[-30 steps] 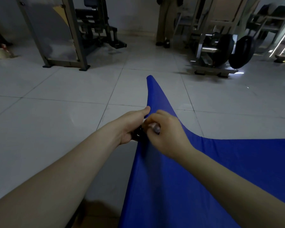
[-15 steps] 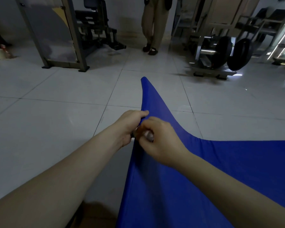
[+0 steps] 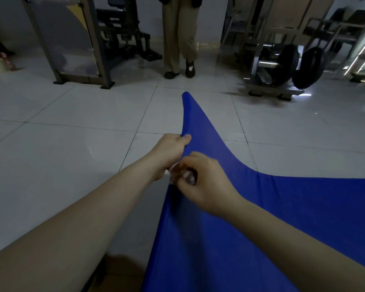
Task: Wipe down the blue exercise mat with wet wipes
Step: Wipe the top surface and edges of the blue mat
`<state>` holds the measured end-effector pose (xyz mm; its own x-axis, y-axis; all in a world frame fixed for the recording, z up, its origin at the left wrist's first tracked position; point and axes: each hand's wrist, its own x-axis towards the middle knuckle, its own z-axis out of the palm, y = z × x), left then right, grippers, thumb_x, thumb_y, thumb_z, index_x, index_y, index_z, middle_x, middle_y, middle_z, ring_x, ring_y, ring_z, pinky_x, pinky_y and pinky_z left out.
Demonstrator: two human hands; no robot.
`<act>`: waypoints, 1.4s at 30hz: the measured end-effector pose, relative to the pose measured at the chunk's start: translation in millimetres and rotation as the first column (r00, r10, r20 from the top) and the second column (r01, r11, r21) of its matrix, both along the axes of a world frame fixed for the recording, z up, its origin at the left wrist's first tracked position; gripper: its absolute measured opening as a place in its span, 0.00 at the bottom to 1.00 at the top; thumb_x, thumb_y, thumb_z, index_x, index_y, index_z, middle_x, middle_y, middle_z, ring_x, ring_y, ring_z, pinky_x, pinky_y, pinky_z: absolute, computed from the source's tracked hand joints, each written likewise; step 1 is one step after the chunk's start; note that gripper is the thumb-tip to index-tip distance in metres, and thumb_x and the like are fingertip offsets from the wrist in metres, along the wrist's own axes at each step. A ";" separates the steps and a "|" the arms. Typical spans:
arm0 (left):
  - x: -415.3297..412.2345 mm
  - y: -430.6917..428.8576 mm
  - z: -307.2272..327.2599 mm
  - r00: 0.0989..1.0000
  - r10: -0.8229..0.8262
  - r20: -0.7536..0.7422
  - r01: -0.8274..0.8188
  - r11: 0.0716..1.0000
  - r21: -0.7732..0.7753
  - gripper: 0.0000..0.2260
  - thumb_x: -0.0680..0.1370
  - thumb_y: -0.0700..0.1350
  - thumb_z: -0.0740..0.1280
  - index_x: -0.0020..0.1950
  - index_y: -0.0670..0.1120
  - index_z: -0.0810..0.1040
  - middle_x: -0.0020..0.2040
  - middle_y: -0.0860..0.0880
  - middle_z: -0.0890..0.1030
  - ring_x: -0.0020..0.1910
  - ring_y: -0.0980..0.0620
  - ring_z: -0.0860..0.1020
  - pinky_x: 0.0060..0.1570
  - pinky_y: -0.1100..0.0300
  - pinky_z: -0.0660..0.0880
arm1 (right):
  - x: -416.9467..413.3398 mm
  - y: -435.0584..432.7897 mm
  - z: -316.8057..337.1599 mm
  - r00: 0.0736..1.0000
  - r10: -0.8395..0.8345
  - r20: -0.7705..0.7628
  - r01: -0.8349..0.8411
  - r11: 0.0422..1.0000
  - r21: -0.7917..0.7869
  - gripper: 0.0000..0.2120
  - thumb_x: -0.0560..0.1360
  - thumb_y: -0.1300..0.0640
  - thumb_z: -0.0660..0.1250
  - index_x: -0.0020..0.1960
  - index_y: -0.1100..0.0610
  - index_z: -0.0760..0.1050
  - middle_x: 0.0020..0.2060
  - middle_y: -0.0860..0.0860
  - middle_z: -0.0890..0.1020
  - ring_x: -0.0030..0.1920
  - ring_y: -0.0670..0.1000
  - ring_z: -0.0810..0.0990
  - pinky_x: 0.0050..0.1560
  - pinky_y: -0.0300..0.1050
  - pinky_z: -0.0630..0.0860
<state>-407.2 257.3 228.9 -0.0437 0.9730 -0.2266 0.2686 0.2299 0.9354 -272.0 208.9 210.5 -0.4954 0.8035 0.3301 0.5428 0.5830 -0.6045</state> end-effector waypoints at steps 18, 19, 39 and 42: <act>-9.7 -3.9 -3.6 0.994 -0.018 0.109 0.039 0.982 -0.185 0.17 0.84 0.56 0.62 0.58 0.44 0.81 0.49 0.45 0.86 0.51 0.42 0.85 0.58 0.45 0.81 | -9.2 -32.3 5.0 0.966 0.224 0.126 -0.215 0.973 -0.079 0.08 0.74 0.59 0.67 0.49 0.53 0.83 0.45 0.45 0.78 0.45 0.45 0.77 0.45 0.42 0.77; -10.0 -3.7 -4.7 0.994 -0.001 0.114 0.022 0.983 -0.183 0.17 0.84 0.56 0.62 0.57 0.45 0.82 0.49 0.45 0.86 0.51 0.43 0.85 0.57 0.45 0.81 | -10.4 -34.5 5.7 0.952 0.259 0.162 -0.250 0.965 -0.074 0.08 0.74 0.58 0.67 0.51 0.53 0.83 0.46 0.45 0.78 0.46 0.45 0.77 0.46 0.42 0.78; -12.3 -6.9 -4.6 0.980 -0.130 0.149 0.154 0.974 -0.167 0.15 0.84 0.53 0.62 0.53 0.43 0.81 0.44 0.45 0.84 0.41 0.48 0.81 0.42 0.53 0.80 | 10.7 8.6 2.7 0.995 -0.082 0.056 0.077 0.994 0.080 0.03 0.78 0.57 0.69 0.50 0.52 0.82 0.43 0.46 0.76 0.41 0.46 0.75 0.41 0.43 0.75; -11.3 -8.1 -4.3 0.976 -0.206 0.068 0.215 0.960 -0.179 0.13 0.84 0.54 0.62 0.50 0.48 0.81 0.44 0.47 0.83 0.39 0.50 0.80 0.38 0.56 0.77 | 12.0 13.4 2.2 0.983 -0.178 0.034 0.175 0.981 0.085 0.04 0.78 0.57 0.68 0.50 0.51 0.81 0.41 0.45 0.75 0.40 0.45 0.74 0.38 0.39 0.72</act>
<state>-418.5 249.2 224.6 0.1728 0.9002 -0.3998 0.2854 0.3427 0.8950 -259.9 222.3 212.7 -0.3630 0.8508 0.3800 0.6650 0.5222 -0.5340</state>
